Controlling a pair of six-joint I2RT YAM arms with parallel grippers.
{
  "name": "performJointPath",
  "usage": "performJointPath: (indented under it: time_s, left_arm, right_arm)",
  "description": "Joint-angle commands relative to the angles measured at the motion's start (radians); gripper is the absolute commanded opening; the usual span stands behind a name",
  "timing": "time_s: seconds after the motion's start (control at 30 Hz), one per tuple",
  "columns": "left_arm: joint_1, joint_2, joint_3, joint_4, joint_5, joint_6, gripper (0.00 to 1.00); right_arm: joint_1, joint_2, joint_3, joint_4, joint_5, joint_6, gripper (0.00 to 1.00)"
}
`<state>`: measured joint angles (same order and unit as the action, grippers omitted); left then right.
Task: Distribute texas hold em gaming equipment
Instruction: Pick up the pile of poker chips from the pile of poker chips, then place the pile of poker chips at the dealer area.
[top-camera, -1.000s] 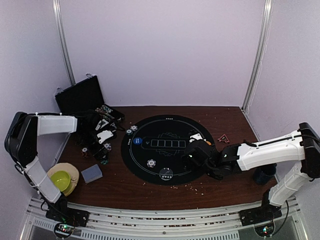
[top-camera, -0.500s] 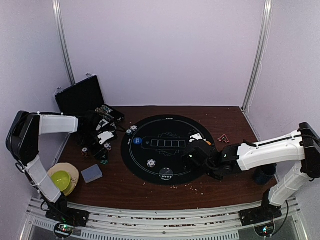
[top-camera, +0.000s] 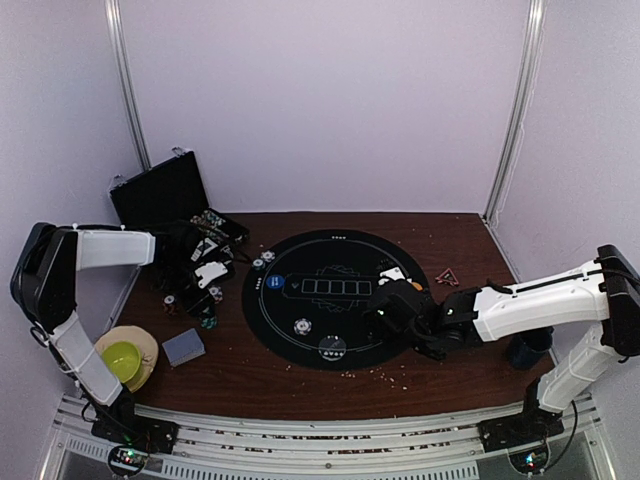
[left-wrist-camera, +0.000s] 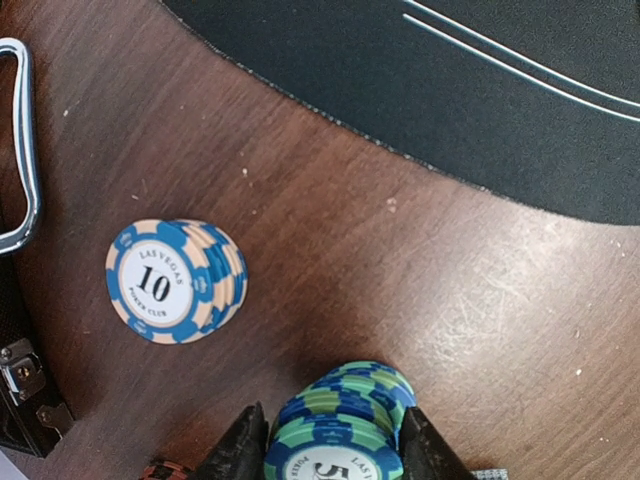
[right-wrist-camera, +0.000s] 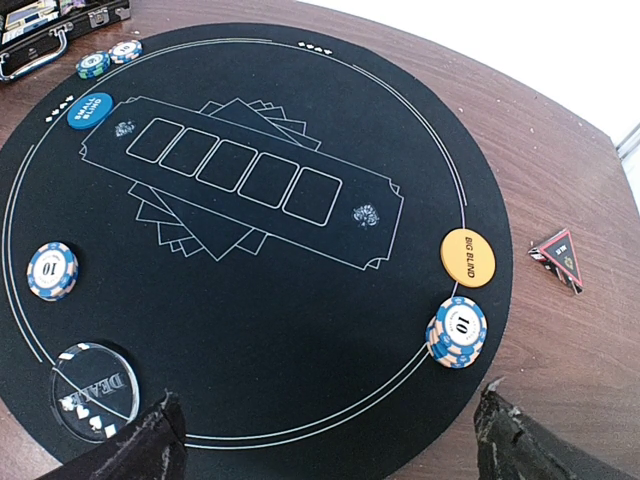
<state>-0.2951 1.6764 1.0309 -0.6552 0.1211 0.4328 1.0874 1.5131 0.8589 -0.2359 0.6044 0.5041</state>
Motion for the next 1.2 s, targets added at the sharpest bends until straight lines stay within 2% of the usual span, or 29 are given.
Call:
performJointPath:
  time_s: [0.0, 0.13, 0.23, 0.47, 0.8, 1.17]
  left_arm:
    - [0.009, -0.023, 0.018, -0.001, 0.026, 0.001, 0.43]
    - [0.009, -0.02, 0.023, -0.005, 0.032, 0.001, 0.43]
    - [0.007, -0.028, 0.042, -0.023, 0.034, 0.001, 0.38]
    - [-0.024, -0.081, 0.086, -0.06, 0.022, -0.002, 0.39]
    - [-0.24, -0.051, 0.14, -0.072, -0.001, -0.036, 0.39]
    - [-0.49, 0.16, 0.264, -0.076, 0.007, -0.021, 0.38]
  right_arm:
    - [-0.005, 0.003, 0.002, 0.0, 0.014, 0.009, 1.0]
    - [-0.005, 0.001, 0.0, 0.0, 0.014, 0.008, 1.0]
    - [-0.005, 0.002, 0.001, -0.001, 0.014, 0.008, 1.0]
    - [-0.006, 0.002, -0.002, 0.003, 0.018, 0.009, 1.0]
    - [-0.023, 0.013, -0.009, 0.013, 0.05, 0.005, 1.0]
    - [-0.089, -0.034, -0.049, 0.032, 0.05, 0.014, 1.0]
